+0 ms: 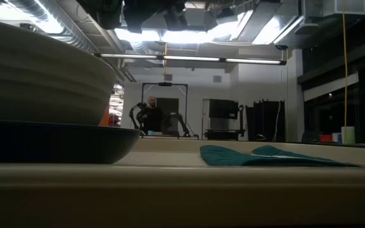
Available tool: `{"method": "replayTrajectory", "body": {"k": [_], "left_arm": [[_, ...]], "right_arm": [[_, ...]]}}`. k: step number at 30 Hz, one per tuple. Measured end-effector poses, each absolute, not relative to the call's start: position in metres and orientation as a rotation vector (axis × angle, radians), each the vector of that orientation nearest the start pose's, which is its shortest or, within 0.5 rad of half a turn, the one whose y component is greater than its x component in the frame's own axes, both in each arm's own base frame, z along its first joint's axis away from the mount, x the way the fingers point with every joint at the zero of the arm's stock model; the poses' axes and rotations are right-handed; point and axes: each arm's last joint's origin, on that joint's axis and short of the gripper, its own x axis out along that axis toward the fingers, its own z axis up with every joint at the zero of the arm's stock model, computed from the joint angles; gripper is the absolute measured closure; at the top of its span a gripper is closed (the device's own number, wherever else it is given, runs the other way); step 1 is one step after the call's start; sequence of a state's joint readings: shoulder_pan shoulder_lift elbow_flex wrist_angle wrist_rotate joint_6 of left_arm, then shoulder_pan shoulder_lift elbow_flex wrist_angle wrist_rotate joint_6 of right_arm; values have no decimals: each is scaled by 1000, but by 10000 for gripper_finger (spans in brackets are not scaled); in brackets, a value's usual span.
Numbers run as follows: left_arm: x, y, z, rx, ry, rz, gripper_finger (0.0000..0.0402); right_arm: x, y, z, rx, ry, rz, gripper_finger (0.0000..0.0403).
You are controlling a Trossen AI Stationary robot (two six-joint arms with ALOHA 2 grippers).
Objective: Set up tray
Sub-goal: Put the orange fork to the left of the orange knife on the dark blue napkin on the gray serving tray
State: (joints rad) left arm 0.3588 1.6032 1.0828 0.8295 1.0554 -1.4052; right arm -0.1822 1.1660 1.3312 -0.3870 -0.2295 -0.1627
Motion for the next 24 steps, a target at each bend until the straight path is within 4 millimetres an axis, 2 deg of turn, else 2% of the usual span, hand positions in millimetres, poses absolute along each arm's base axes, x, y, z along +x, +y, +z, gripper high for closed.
{"method": "replayTrajectory", "body": {"k": [6,24], "left_arm": [[334,99,328,-1133,239,-742,393],[335,97,328,-1167,264,-743,393]], "right_arm": [[239,-37,424,-117,213,65,206],[239,-37,425,-121,212,62,206]]}}
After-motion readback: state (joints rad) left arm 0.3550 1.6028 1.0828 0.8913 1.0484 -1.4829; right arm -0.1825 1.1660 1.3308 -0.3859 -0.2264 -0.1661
